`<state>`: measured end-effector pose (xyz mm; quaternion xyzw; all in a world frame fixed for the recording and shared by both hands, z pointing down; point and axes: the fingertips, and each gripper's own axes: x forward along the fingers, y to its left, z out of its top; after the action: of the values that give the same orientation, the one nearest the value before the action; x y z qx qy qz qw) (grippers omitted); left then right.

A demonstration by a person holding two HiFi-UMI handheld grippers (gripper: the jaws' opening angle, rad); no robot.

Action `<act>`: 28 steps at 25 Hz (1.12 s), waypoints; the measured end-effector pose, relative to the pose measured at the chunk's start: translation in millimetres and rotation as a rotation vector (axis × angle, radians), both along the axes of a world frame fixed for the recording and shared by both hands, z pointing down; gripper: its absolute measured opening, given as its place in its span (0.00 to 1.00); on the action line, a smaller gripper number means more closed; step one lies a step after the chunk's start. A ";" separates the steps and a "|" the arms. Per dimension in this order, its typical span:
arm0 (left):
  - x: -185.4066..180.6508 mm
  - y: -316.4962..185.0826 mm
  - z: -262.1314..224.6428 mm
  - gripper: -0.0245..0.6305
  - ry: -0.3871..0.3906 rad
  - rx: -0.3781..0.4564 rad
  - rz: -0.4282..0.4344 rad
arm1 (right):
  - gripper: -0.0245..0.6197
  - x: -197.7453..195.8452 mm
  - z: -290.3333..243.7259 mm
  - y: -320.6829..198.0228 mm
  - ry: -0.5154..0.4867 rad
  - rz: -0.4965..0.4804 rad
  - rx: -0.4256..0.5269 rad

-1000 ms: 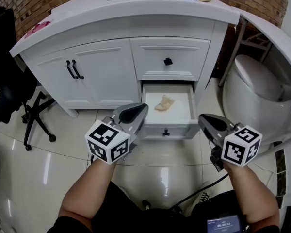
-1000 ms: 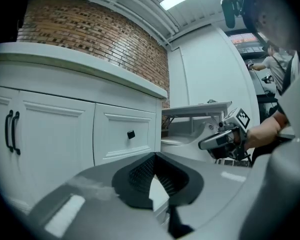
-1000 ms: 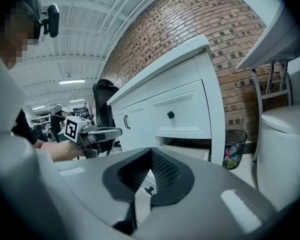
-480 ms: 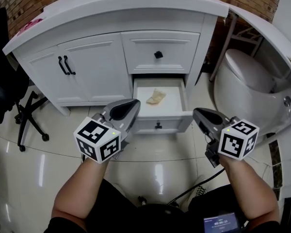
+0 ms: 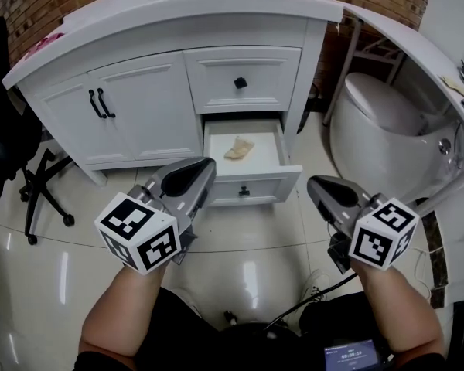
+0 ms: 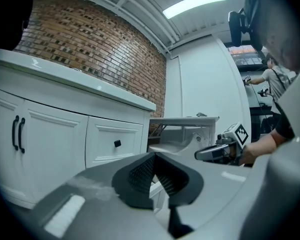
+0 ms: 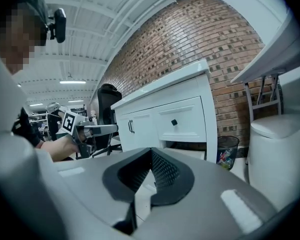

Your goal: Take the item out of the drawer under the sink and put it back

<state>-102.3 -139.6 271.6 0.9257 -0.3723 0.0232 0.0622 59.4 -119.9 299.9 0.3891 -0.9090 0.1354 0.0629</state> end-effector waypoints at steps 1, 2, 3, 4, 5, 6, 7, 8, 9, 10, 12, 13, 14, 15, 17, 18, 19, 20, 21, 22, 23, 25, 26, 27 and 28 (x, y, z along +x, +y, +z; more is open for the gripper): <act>1.4 5.7 -0.5 0.05 -0.010 0.002 0.000 | 0.04 0.1 -1.2 5.9 0.005 -0.003 0.007; 2.3 10.5 0.0 0.05 -0.027 0.005 -0.001 | 0.04 0.6 -2.4 10.8 0.010 -0.006 0.013; 3.1 14.3 1.1 0.05 -0.046 0.009 -0.002 | 0.04 1.4 -3.8 14.6 0.014 -0.007 0.018; 4.0 17.5 2.7 0.05 -0.063 0.010 -0.004 | 0.04 2.5 -5.2 17.6 0.016 -0.007 0.021; 5.1 20.8 4.3 0.05 -0.075 0.008 -0.003 | 0.04 3.8 -6.5 20.0 0.015 -0.007 0.023; 6.2 24.3 5.5 0.05 -0.080 0.003 -0.001 | 0.04 4.8 -7.9 22.2 0.014 -0.009 0.023; 6.8 27.8 6.1 0.05 -0.081 -0.001 0.000 | 0.04 5.3 -9.3 24.2 0.013 -0.013 0.023; 7.0 31.1 6.3 0.05 -0.082 -0.005 0.000 | 0.04 5.4 -10.7 26.0 0.011 -0.019 0.024; 6.8 33.8 6.1 0.05 -0.083 -0.006 -0.001 | 0.04 5.0 -12.2 27.5 0.010 -0.027 0.025; 6.6 35.7 5.7 0.05 -0.085 -0.005 -0.003 | 0.04 4.4 -13.7 28.8 0.010 -0.035 0.026; 5.9 38.2 6.5 0.05 -0.089 -0.004 -0.004 | 0.04 2.2 -15.0 30.9 0.015 -0.051 0.029; 5.5 39.3 8.4 0.05 -0.089 -0.007 -0.001 | 0.04 0.7 -14.5 32.0 0.018 -0.060 0.029; 5.0 40.5 11.2 0.05 -0.088 -0.012 0.003 | 0.04 -0.7 -13.4 32.7 0.020 -0.066 0.027; 4.2 41.6 14.1 0.05 -0.085 -0.019 0.006 | 0.04 -1.9 -12.2 33.0 0.021 -0.070 0.024; 1.8 42.7 17.8 0.05 -0.084 -0.031 0.004 | 0.04 -2.9 -10.8 31.9 0.016 -0.067 0.017; 0.8 42.6 18.2 0.05 -0.084 -0.031 0.002 | 0.04 -2.6 -11.0 31.0 0.013 -0.062 0.012; 0.2 42.2 17.9 0.05 -0.084 -0.029 0.000 | 0.04 -2.0 -11.5 30.4 0.011 -0.056 0.008; -0.1 41.7 17.6 0.05 -0.085 -0.025 0.000 | 0.04 -1.3 -12.1 30.2 0.011 -0.050 0.006; -1.0 40.8 17.7 0.05 -0.086 -0.020 -0.002 | 0.04 -1.1 -12.5 29.7 0.013 -0.046 0.007; -2.8 39.9 18.1 0.05 -0.091 -0.017 -0.007 | 0.04 -1.9 -12.6 28.9 0.015 -0.044 0.010; -5.2 38.9 18.9 0.05 -0.096 -0.016 -0.013 | 0.04 -3.3 -12.2 28.1 0.017 -0.042 0.012; -8.5 37.3 20.6 0.05 -0.104 -0.021 -0.022 | 0.04 -5.0 -11.2 27.0 0.019 -0.039 0.008; -9.2 36.6 21.1 0.05 -0.104 -0.025 -0.023 | 0.04 -4.9 -10.9 26.6 0.019 -0.036 0.005; -9.7 36.1 21.2 0.05 -0.104 -0.027 -0.023 | 0.04 -4.7 -10.5 26.1 0.019 -0.033 0.002; -10.2 35.6 20.7 0.05 -0.103 -0.027 -0.023 | 0.04 -4.5 -10.0 25.3 0.018 -0.030 0.000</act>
<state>-112.5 -104.0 292.3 0.9180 -0.3853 0.0753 0.0558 54.9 -94.6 289.9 0.3768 -0.9141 0.1307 0.0731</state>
